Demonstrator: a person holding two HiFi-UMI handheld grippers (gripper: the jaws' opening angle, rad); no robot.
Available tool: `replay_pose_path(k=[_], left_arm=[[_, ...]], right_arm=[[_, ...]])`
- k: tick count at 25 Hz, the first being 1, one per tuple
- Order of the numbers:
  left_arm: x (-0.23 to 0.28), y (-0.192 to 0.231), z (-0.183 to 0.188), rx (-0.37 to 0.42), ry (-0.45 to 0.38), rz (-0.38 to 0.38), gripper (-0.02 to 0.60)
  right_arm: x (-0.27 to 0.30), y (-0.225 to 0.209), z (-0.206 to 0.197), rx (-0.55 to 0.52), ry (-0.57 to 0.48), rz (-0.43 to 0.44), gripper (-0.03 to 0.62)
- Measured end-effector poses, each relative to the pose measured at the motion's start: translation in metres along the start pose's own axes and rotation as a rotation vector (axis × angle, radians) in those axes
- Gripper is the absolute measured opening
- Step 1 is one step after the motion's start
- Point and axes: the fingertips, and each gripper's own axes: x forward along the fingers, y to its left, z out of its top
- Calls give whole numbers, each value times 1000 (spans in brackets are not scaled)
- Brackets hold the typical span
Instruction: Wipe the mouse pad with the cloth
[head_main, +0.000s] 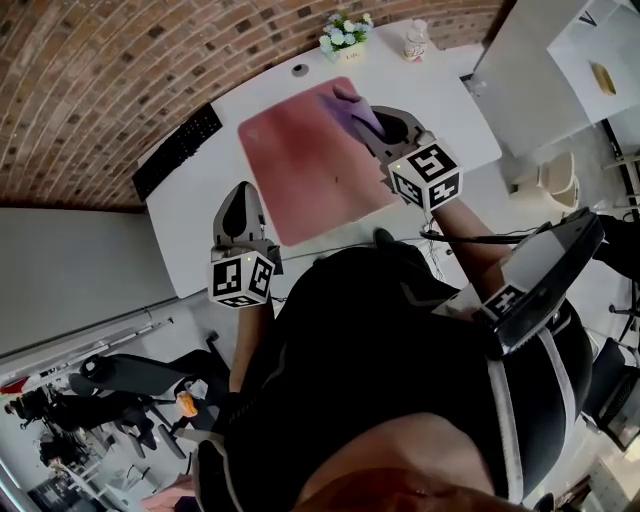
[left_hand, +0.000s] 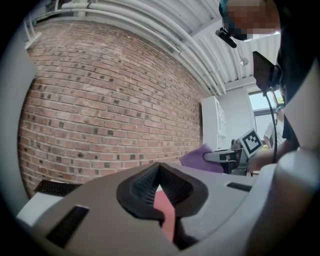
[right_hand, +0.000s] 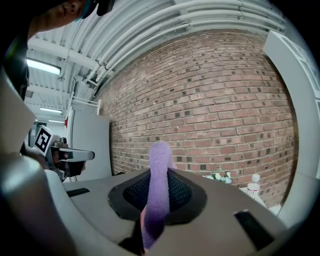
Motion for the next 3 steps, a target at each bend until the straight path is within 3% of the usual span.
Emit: replay_pose_path(k=[3], left_arm=[[-8,2,-2,-10,4,15,3]], right_arm=[[-6,3,-3,7,4,-5,58]])
